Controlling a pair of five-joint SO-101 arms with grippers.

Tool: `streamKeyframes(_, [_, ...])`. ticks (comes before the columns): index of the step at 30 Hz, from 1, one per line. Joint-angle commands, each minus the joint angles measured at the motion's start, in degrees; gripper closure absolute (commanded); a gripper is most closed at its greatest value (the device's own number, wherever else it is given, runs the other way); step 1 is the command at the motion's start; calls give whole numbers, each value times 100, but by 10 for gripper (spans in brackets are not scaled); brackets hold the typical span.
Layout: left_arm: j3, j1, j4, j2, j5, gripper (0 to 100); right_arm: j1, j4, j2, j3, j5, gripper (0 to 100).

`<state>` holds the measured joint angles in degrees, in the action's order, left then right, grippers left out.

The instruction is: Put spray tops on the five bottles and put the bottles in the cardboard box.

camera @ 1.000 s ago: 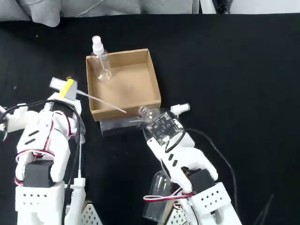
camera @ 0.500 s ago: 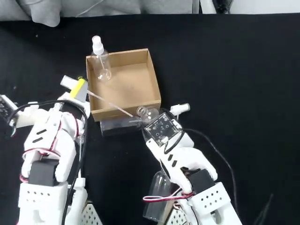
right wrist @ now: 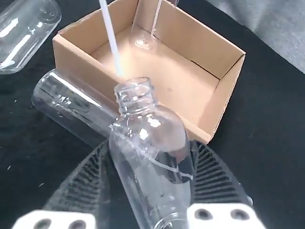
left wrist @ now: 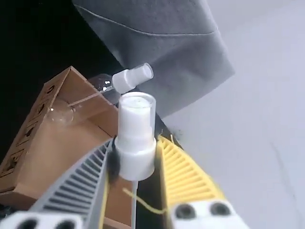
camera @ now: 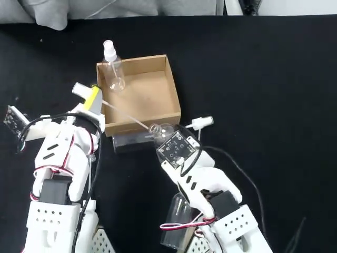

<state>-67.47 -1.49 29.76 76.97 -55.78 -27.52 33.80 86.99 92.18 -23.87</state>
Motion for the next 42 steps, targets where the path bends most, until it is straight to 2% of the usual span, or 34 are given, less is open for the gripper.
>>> streamKeyframes(1, [84, -75, -141, 79, 70, 972, -114, -158, 145, -48, -53, 900])
streamKeyframes(9, [84, -84, -149, 79, 70, 972, -114, -149, 145, -48, -53, 900])
streamKeyframes(15, [75, -391, -141, 79, 79, 972, -114, -132, 145, -48, -62, 900])
streamKeyframes(36, [40, -418, -158, 79, 79, 971, -114, -123, 145, -48, -62, 900])
streamKeyframes(42, [-198, -884, -211, 79, 334, 971, -114, -123, 145, -48, -44, 900])
